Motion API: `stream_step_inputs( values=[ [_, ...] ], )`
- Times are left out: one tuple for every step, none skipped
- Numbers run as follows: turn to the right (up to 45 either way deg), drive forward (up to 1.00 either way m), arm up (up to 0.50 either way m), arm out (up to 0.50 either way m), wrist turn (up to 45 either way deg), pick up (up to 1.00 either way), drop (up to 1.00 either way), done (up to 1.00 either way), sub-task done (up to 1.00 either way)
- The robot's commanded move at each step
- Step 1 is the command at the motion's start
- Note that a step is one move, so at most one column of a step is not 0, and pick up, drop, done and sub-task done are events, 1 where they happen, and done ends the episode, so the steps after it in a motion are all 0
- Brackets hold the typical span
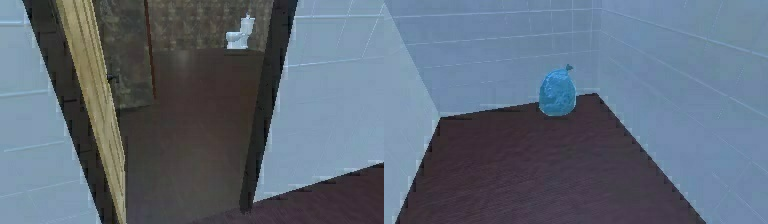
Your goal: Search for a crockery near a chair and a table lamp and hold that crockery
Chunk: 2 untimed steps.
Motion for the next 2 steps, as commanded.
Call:
stream_step_inputs(
  values=[
    [6.0,0.0,0.0,0.0,0.0,0.0,0.0,0.0,0.0],
    [0.0,0.7,0.0,0.0,0.0,0.0,0.0,0.0,0.0]
  ],
)
